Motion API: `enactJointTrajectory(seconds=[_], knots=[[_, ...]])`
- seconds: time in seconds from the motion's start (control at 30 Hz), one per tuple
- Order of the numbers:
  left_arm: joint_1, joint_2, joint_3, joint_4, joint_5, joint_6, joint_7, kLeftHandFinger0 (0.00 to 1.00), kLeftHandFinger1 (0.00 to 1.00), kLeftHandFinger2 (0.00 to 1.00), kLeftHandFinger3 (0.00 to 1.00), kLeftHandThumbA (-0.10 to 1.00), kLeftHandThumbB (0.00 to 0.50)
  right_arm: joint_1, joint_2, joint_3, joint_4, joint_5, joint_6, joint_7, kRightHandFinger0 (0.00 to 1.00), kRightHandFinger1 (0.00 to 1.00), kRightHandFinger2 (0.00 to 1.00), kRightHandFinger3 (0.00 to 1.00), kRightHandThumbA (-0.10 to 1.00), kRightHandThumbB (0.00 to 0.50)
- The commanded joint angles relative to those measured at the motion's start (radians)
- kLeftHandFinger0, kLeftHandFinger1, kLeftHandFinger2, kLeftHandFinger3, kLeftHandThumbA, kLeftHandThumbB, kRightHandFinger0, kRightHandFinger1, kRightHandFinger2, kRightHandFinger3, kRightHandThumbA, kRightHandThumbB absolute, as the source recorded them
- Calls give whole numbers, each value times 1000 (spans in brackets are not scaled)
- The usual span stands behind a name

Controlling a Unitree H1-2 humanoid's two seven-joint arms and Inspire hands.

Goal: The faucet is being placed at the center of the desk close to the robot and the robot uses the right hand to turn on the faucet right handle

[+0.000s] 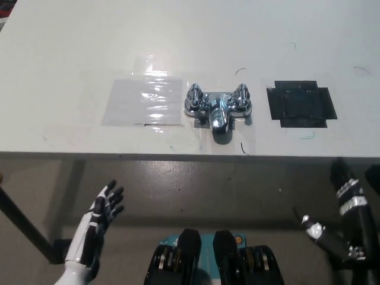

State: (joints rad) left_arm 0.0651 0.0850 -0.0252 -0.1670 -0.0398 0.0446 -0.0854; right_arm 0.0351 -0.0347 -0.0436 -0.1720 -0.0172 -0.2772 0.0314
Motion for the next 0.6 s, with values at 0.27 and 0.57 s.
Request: enactJointTrajectory(seconds=[0.27,0.57], knots=[[-18,-44,-53,56,85,-126,25,1000,1000,1000,1000,1000,97,-324,-140,-81,-269,-152,477,8,1000,1000,1000,1000,1000,237],[-14,-40,-47,79,93,-151,28,1000,1000,1000,1000,1000,85,-736,-277,-11,-110,-260,747,193,1000,1000,1000,1000,1000,311]])
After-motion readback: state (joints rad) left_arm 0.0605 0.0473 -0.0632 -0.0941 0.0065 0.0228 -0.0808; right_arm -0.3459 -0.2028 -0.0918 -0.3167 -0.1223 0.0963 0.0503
